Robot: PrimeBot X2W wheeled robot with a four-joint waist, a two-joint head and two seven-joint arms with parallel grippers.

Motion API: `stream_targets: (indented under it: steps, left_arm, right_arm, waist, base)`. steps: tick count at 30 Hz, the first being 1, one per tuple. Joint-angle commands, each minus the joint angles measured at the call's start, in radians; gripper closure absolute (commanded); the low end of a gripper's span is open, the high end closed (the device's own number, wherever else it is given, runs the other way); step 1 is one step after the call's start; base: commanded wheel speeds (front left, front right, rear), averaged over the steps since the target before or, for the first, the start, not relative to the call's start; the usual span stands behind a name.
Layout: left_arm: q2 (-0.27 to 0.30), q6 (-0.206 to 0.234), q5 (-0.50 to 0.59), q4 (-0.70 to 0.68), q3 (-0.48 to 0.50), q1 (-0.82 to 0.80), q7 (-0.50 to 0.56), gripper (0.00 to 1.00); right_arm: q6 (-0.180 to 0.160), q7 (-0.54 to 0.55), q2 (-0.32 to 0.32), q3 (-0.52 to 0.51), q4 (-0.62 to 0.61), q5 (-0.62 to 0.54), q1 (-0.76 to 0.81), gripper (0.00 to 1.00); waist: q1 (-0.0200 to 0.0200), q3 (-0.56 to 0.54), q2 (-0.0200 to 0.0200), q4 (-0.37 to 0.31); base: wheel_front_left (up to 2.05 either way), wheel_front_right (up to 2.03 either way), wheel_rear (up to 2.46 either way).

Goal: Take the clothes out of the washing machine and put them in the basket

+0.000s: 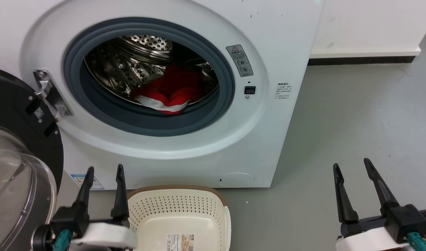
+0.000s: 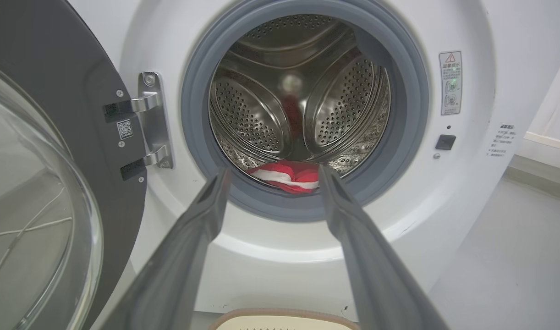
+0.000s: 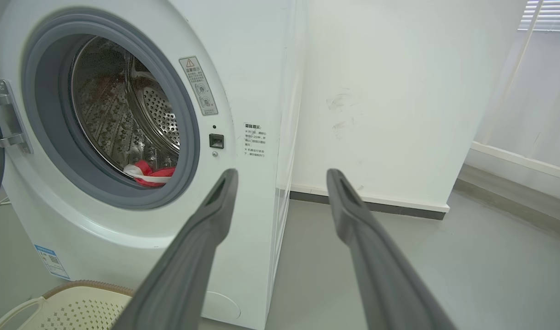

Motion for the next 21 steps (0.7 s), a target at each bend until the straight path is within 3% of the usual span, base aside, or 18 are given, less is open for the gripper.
stream_targets:
  steps: [1, 5, 11, 21]
  left_arm:
    - [0.002, -0.013, 0.009, 0.011, 0.007, -0.031, -0.003, 0.0]
    - [0.023, -0.049, 0.019, 0.076, 0.025, -0.142, -0.003, 0.0]
    - [0.084, -0.064, 0.022, 0.199, 0.02, -0.365, -0.003, 0.0]
    - [0.228, -0.066, -0.012, 0.479, -0.113, -0.76, -0.003, 0.0]
  right_arm:
    - [-0.001, -0.002, 0.0, 0.001, -0.005, 0.005, -0.019, 0.0]
    - [-0.001, -0.002, 0.0, 0.012, -0.013, 0.002, -0.045, 0.0]
    - [-0.001, -0.002, 0.0, 0.017, -0.029, 0.001, -0.105, 0.0]
    - [-0.001, -0.002, 0.0, 0.007, -0.051, 0.021, -0.209, 0.0]
  waist:
    - [0.0, 0.01, 0.0, -0.003]
    - [0.0, 0.058, 0.0, -0.018]
    - [0.0, 0.168, 0.0, -0.053]
    - [0.0, 0.365, 0.0, -0.119]
  base:
    - [0.0, 0.0, 0.0]
    - [0.0, 0.0, 0.0]
    - [0.0, 0.0, 0.0]
    - [0.0, 0.0, 0.0]
